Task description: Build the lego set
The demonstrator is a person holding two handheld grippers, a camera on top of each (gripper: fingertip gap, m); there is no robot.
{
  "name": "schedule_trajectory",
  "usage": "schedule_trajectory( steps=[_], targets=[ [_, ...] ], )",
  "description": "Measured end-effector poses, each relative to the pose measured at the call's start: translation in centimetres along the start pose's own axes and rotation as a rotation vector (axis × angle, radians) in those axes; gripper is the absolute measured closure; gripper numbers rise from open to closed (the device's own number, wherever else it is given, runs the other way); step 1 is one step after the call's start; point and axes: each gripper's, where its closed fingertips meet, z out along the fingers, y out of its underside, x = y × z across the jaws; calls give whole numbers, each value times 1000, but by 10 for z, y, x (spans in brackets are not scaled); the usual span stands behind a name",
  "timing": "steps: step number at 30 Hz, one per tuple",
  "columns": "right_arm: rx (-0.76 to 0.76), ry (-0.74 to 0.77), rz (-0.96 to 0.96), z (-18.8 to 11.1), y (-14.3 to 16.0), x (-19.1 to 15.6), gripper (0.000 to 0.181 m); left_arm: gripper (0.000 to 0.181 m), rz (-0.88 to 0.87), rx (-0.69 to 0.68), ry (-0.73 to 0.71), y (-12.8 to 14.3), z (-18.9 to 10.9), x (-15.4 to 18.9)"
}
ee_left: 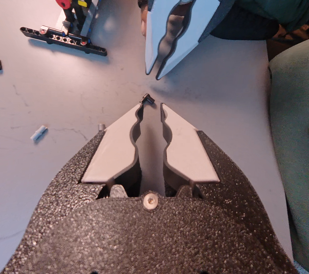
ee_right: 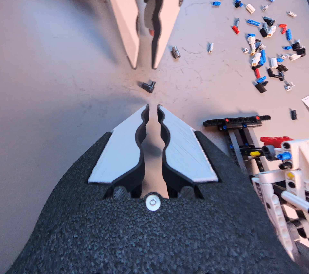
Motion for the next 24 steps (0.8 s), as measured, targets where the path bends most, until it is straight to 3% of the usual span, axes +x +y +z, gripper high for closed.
schedule_trajectory(
  steps=[7,12,18,21,24],
  targets=[
    [-1,35,41,12,-14,-2,168,163,101,-59,-99,7,7,-14],
    [-53,18,166,23,-20,-6,153,164,130,-82,-108,9,12,-15],
    [-85,13,163,26,-14,-5,166,165,72,-3,-79,0,-1,-14],
    [179,-108,237,6,-45,-8,166,164,44,156,14,-21,-18,-2],
    [535,-274,305,-37,-86,-13,166,163,43,366,139,-52,-42,18]
  ],
)
